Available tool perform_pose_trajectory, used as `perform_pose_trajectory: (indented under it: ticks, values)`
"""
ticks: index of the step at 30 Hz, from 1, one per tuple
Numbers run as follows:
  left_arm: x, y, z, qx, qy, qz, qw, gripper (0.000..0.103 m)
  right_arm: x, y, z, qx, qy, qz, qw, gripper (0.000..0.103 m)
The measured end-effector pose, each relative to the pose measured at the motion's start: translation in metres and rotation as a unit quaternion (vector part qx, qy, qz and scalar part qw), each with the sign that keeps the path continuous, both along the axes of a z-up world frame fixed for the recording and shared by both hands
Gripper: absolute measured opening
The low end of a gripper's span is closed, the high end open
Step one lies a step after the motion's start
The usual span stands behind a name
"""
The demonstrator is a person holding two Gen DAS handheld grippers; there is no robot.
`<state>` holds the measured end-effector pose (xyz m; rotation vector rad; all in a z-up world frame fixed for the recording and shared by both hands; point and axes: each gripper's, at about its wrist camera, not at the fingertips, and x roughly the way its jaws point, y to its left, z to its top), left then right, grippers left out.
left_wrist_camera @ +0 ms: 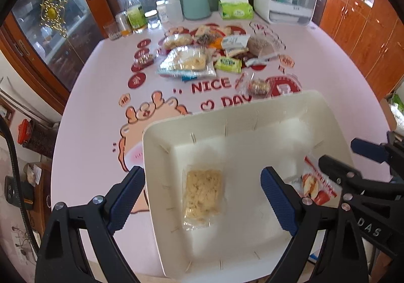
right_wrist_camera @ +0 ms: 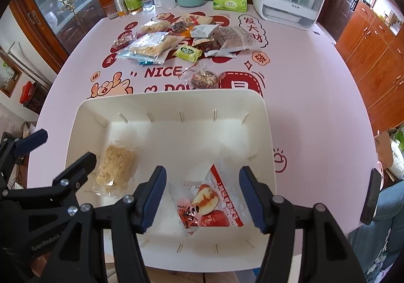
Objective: Organize snacks
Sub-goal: 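Move both tools back to the snack pile toward the Calleton bread and nut packet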
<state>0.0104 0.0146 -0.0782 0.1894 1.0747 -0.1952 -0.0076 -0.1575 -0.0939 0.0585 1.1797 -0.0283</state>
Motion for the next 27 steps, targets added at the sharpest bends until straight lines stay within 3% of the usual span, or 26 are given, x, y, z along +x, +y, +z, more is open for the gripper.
perform_pose_trajectory:
  ticks: [5,9,15,23,27]
  values:
    - [0.007,0.007,0.016,0.002,-0.037,0.029,0.9989,0.092,0.003,0.003,0.011,-0.008,-0.022,0.018,1.0,0.061]
    - [0.017,0.018,0.03,-0.019,-0.063,0.067,0.9956,0.092,0.009,0.003,0.024,-0.017,-0.048,0.033,0.998,0.061]
    - [0.032,0.014,0.05,-0.011,-0.086,0.075,0.9933,0.092,0.03,-0.002,0.043,-0.019,-0.078,0.049,0.996,0.061]
    - [0.077,0.016,0.072,-0.054,-0.057,0.12,0.9897,0.092,0.072,-0.022,0.077,-0.036,-0.135,0.064,0.988,0.061]
    - [0.1,0.003,0.086,-0.025,-0.086,0.124,0.9882,0.09,0.102,-0.034,0.082,-0.05,-0.154,0.071,0.984,0.061]
